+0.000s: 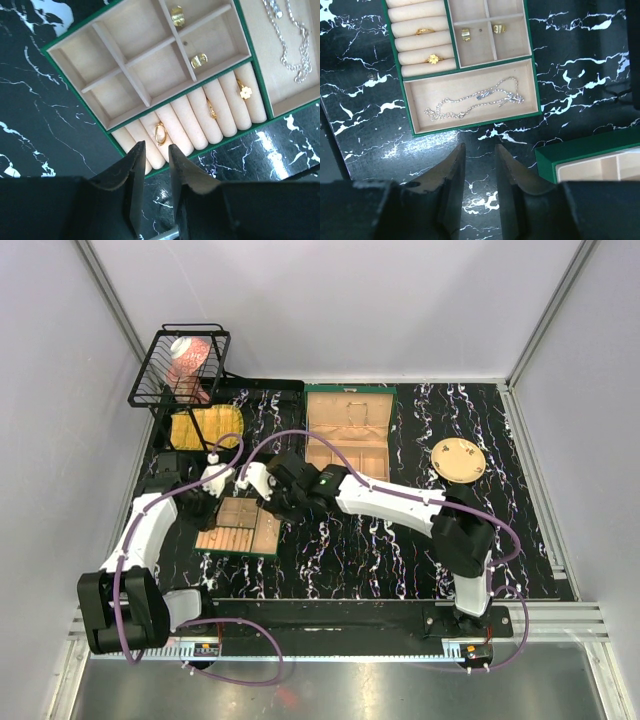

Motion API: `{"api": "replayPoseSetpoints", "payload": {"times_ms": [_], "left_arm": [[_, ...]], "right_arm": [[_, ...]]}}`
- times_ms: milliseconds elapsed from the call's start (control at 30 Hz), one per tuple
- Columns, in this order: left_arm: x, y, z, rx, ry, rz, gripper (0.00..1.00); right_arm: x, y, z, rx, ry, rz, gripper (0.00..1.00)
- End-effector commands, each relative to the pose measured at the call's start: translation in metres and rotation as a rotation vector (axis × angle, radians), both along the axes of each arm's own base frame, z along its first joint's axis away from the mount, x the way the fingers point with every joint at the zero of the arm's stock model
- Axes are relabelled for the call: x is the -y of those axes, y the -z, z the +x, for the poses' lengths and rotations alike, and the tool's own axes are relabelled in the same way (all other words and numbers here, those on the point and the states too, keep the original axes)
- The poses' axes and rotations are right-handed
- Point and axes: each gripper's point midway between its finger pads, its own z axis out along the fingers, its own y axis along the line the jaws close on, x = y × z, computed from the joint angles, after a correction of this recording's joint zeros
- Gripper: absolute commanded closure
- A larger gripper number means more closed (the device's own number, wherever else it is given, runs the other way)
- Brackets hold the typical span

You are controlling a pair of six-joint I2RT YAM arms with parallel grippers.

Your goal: Organize the mixed jewelry

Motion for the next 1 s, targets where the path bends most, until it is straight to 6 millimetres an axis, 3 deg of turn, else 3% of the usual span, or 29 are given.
{"api": "replayPoseSetpoints", "payload": {"times_ms": [0, 200, 400, 667, 967], "left_arm": [[0.000, -0.023, 0.023, 0.120, -0.054, -0.044, 0.71], [0.003, -0.050, 0.042, 0.206, -0.113, -0.117, 0.67], [-0.002, -0.063, 0.053, 0.263, -0.176, -0.145, 0.54], [-0.020, -0.072, 0.058, 0.302, -0.235, -0.131, 0.47], [-0.033, -0.071, 0.060, 0.297, -0.265, -0.118, 0.45]], "right_arm": [[-0.012, -0.014, -0.011, 0.031, -0.070, 0.002, 0.62], [-0.022, 0.004, -0.028, 0.040, -0.111, -0.052, 0.53], [-0.032, 0.014, -0.041, 0.044, -0.140, -0.078, 0.44], [-0.045, 0.032, -0.062, 0.018, -0.177, -0.121, 0.41], [-0.050, 0.055, -0.068, 0.000, -0.198, -0.180, 0.41]]}}
